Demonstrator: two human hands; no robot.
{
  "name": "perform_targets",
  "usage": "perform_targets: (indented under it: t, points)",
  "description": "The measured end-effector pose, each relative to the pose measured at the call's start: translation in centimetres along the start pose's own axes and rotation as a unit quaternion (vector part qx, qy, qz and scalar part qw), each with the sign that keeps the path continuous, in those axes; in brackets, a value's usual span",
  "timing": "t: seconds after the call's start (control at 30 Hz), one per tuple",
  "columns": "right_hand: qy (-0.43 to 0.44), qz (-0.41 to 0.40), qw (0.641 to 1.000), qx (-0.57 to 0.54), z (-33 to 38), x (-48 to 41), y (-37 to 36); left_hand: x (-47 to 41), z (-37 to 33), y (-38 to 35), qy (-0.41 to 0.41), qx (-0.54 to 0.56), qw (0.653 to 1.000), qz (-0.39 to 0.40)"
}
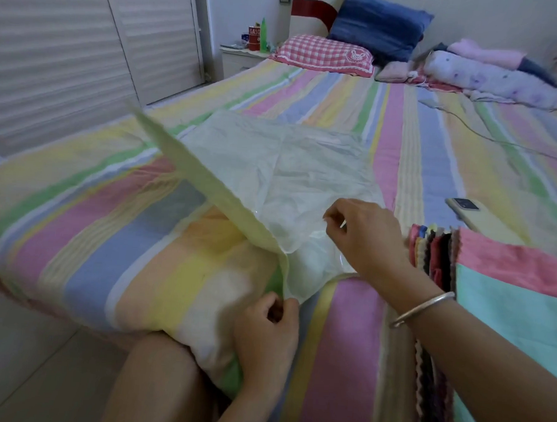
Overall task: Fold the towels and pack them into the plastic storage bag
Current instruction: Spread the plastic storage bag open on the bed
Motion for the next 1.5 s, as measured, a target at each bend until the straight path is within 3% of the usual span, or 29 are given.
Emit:
perform_targets:
  t: [0.17,0.27,0.37,0.5,0.7,0.83,1.0,1.27,1.33,1.5]
  points:
    - [-0.008,0.046,0.997,-0.065,0.6,1.4,0.2,-0.4,-0.9,-0.2,0.121,-0.01,0.99,0.076]
    - [-0.017,0.042,0.992,-0.118,1.0,2.1,0.5,-0.1,-2.5,-0.9,0.234,0.084,0.953,0.172]
    - [0.011,0.046,0.994,-0.102,2.2,3.1,0.5,0.7,-4.2,-2.6,0.283,0.159,0.918,0.228]
    - [0.026,0.11,0.994,0.009,2.4,5.3,-0.2,0.9,-4.6,-3.2,0.255,0.185,0.925,0.215]
    - [-0.021,0.214,0.977,0.017,0.0,6.8,-0.3,1.2,-3.6,-3.1,0.248,0.175,0.929,0.21]
    - [-0.008,0.153,0.987,0.055,-1.3,5.5,1.7,1.3,-3.4,-3.4,0.257,0.169,0.928,0.21]
    - [-0.087,0.041,0.995,0.018,-4.1,1.2,5.5,1.8,-2.6,-4.1,0.208,0.08,0.95,0.217]
    - [-0.035,0.011,0.998,0.042,-2.7,1.7,5.6,0.9,-3.0,-3.2,0.235,0.085,0.928,0.276]
    - [-0.01,0.001,0.998,0.067,-2.3,2.6,5.4,-0.6,-3.0,-1.8,0.22,0.085,0.943,0.236]
    - [0.02,0.046,0.991,0.124,-0.9,4.0,5.1,-4.7,-2.7,2.8,0.191,0.134,0.972,0.009]
Point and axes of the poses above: each hand's wrist, its own x-axis away from the middle knuckle, its own y-axis out of the back of the hand, z = x × y, the point moved 4 cm from there along -x, towards the middle knuckle, and after that the axes turned 2 degrees about -z, right-handed, at the moved point
